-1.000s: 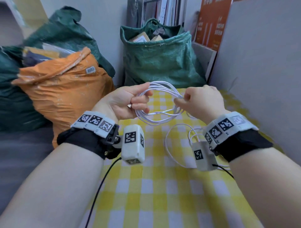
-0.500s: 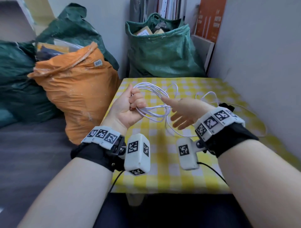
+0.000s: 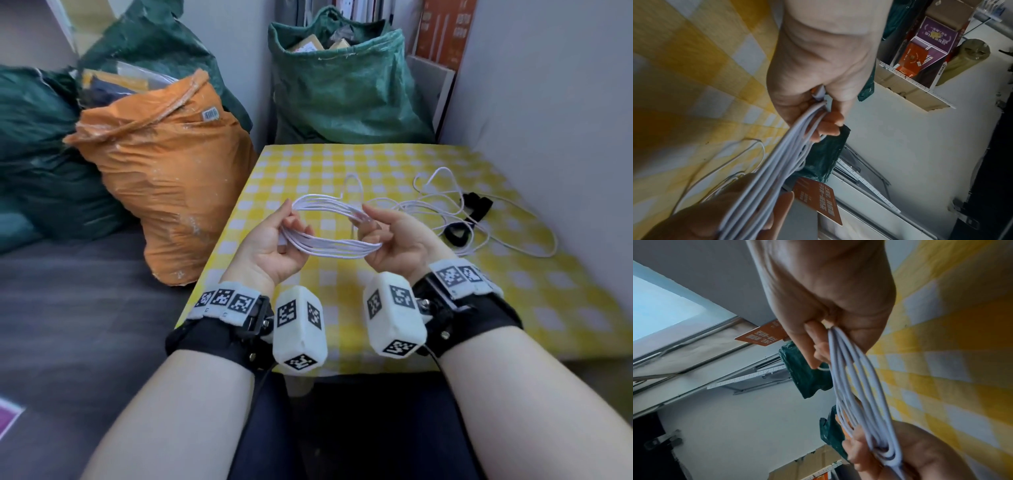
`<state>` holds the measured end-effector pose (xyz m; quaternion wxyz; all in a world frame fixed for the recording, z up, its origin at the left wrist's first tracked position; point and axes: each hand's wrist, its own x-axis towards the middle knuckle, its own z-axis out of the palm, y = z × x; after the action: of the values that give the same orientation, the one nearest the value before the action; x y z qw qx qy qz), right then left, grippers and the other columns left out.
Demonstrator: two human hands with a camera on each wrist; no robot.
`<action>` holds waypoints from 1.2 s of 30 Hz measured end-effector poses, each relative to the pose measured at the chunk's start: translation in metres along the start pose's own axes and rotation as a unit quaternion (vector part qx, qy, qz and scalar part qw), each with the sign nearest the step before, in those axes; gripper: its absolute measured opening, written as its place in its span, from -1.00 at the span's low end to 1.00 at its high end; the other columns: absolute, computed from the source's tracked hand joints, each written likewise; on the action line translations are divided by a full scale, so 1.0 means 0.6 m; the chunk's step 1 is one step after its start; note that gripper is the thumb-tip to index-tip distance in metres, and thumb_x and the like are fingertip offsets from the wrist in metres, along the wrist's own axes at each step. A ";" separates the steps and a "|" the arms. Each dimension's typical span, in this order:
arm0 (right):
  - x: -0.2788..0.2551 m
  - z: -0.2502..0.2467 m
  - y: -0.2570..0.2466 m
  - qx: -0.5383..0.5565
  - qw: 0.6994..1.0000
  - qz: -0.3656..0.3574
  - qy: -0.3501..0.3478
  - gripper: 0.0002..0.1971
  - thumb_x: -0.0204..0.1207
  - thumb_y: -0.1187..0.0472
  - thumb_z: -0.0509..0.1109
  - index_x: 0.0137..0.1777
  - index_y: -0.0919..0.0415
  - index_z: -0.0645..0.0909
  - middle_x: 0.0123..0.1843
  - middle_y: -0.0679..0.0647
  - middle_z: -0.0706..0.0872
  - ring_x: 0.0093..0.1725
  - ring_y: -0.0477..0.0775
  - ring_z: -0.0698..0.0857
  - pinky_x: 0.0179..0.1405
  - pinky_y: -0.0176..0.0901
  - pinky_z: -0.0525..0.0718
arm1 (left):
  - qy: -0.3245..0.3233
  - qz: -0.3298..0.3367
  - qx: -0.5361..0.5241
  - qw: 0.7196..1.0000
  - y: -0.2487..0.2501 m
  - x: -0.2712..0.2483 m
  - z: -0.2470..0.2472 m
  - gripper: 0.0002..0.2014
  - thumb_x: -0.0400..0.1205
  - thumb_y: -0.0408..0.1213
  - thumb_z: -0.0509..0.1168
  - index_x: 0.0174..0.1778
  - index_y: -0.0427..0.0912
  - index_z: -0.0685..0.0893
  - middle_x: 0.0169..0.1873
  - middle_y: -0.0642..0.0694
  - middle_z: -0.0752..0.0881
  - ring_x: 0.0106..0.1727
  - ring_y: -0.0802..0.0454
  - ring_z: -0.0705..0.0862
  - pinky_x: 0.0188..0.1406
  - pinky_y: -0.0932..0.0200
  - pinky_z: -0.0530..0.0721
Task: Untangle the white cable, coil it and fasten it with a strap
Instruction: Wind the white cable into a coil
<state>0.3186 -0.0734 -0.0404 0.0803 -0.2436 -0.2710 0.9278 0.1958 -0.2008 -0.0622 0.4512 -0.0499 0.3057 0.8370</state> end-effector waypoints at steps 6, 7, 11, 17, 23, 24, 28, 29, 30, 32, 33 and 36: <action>-0.014 -0.003 0.026 -0.115 0.991 0.059 -0.030 -0.56 0.60 -0.03 0.23 -0.40 0.26 0.56 -0.72 -0.11 0.21 -0.81 -0.19 0.13 -0.66 -0.45 0.15 | -0.029 -0.059 0.007 0.998 0.009 -0.003 -0.011 -0.65 0.71 -0.11 0.15 -0.38 -0.17 0.43 -0.77 0.08 0.33 -0.80 0.20 0.28 -0.77 0.37 0.27; -0.015 -0.003 0.024 -0.109 0.992 0.055 -0.024 -0.55 0.60 -0.05 0.23 -0.45 0.20 0.49 -0.72 -0.11 0.20 -0.80 -0.19 0.10 -0.68 -0.44 0.20 | -0.037 -0.078 0.031 0.996 0.012 -0.007 -0.014 -0.64 0.71 -0.08 0.15 -0.36 -0.18 0.44 -0.76 0.08 0.32 -0.81 0.19 0.24 -0.79 0.35 0.21; -0.006 -0.009 0.014 -0.003 0.999 0.001 0.040 -0.48 0.62 0.02 0.27 -0.60 0.15 0.39 -0.69 -0.09 0.28 -0.78 -0.15 0.28 -0.59 -0.46 0.41 | -0.072 -0.141 0.167 0.973 0.024 -0.029 -0.021 -0.62 0.65 0.01 0.17 -0.32 -0.23 0.51 -0.73 0.09 0.28 -0.79 0.20 0.22 -0.80 0.35 0.19; -0.010 -0.008 0.017 -0.056 0.998 0.022 0.032 -0.58 0.63 0.01 0.23 -0.41 0.23 0.44 -0.72 -0.09 0.17 -0.81 -0.14 0.13 -0.77 -0.44 0.20 | -0.112 -0.128 0.269 0.948 0.034 -0.047 -0.010 -0.70 0.51 -0.05 0.24 -0.24 -0.27 0.59 -0.77 0.09 0.25 -0.80 0.20 0.20 -0.70 0.35 0.36; -0.014 0.003 0.017 -0.165 0.985 0.026 0.042 -0.39 0.64 -0.15 0.17 -0.62 0.14 0.35 -0.70 -0.09 0.15 -0.80 -0.14 0.10 -0.84 -0.41 0.19 | -0.043 -0.075 0.206 0.975 0.030 -0.037 0.012 -0.56 0.73 0.03 0.06 -0.42 -0.13 0.40 -0.79 0.08 0.22 -0.81 0.18 0.17 -0.77 0.35 0.24; -0.014 0.004 0.017 -0.165 0.985 0.019 0.049 -0.41 0.64 -0.11 0.19 -0.62 0.13 0.33 -0.71 -0.09 0.15 -0.80 -0.14 0.10 -0.85 -0.41 0.17 | -0.044 -0.075 0.202 0.975 0.029 -0.037 0.015 -0.54 0.73 0.06 0.03 -0.43 -0.14 0.41 -0.79 0.09 0.22 -0.81 0.19 0.17 -0.78 0.34 0.19; -0.014 0.005 0.017 -0.141 0.988 -0.013 0.065 -0.57 0.68 0.03 0.17 -0.45 0.11 0.29 -0.74 -0.10 0.25 -0.82 -0.14 0.11 -0.84 -0.42 0.15 | -0.049 -0.079 0.255 0.963 0.034 -0.043 0.023 -0.49 0.74 0.06 0.00 -0.46 -0.15 0.43 -0.79 0.09 0.20 -0.81 0.18 0.14 -0.75 0.32 0.10; -0.013 0.004 0.017 -0.141 0.988 -0.018 0.065 -0.60 0.69 0.05 0.15 -0.41 0.11 0.30 -0.74 -0.10 0.28 -0.82 -0.15 0.12 -0.82 -0.43 0.18 | -0.049 -0.077 0.278 0.956 0.037 -0.045 0.025 -0.50 0.74 0.03 0.01 -0.47 -0.14 0.42 -0.79 0.09 0.20 -0.81 0.18 0.13 -0.76 0.31 0.10; -0.010 0.002 0.017 -0.151 0.986 -0.020 0.064 -0.61 0.70 0.05 0.14 -0.39 0.12 0.33 -0.72 -0.10 0.30 -0.81 -0.14 0.15 -0.78 -0.43 0.25 | -0.050 -0.075 0.302 0.949 0.040 -0.046 0.026 -0.50 0.74 0.01 0.03 -0.50 -0.13 0.42 -0.80 0.09 0.19 -0.82 0.18 0.13 -0.76 0.31 0.09; -0.010 -0.002 0.015 -0.204 0.977 -0.016 0.066 -0.60 0.70 0.03 0.15 -0.39 0.14 0.41 -0.68 -0.08 0.34 -0.76 -0.11 0.31 -0.63 -0.37 0.50 | -0.047 -0.073 0.349 0.933 0.049 -0.048 0.031 -0.48 0.74 -0.02 0.05 -0.56 -0.12 0.42 -0.80 0.09 0.19 -0.82 0.19 0.12 -0.78 0.31 0.10; -0.012 -0.003 0.015 -0.241 0.968 -0.014 0.072 -0.59 0.70 0.03 0.16 -0.39 0.16 0.47 -0.66 -0.06 0.41 -0.70 -0.08 0.43 -0.54 -0.31 0.62 | -0.043 -0.070 0.374 0.924 0.055 -0.050 0.033 -0.47 0.74 -0.03 0.05 -0.58 -0.11 0.41 -0.80 0.09 0.19 -0.82 0.19 0.11 -0.78 0.31 0.09; -0.016 0.003 0.007 -0.369 0.919 -0.068 0.124 -0.70 0.63 0.14 0.29 -0.34 0.20 0.57 -0.54 0.03 0.61 -0.51 0.02 0.62 -0.40 -0.21 0.70 | -0.040 -0.059 0.453 0.889 0.071 -0.057 0.041 -0.52 0.73 -0.04 0.06 -0.53 -0.11 0.35 -0.80 0.09 0.19 -0.80 0.20 0.10 -0.74 0.31 0.07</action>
<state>0.3258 -0.0807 -0.0376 0.0811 -0.3501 -0.5976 0.7167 0.1871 -0.2290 -0.0103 0.4848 0.1751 0.6296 0.5812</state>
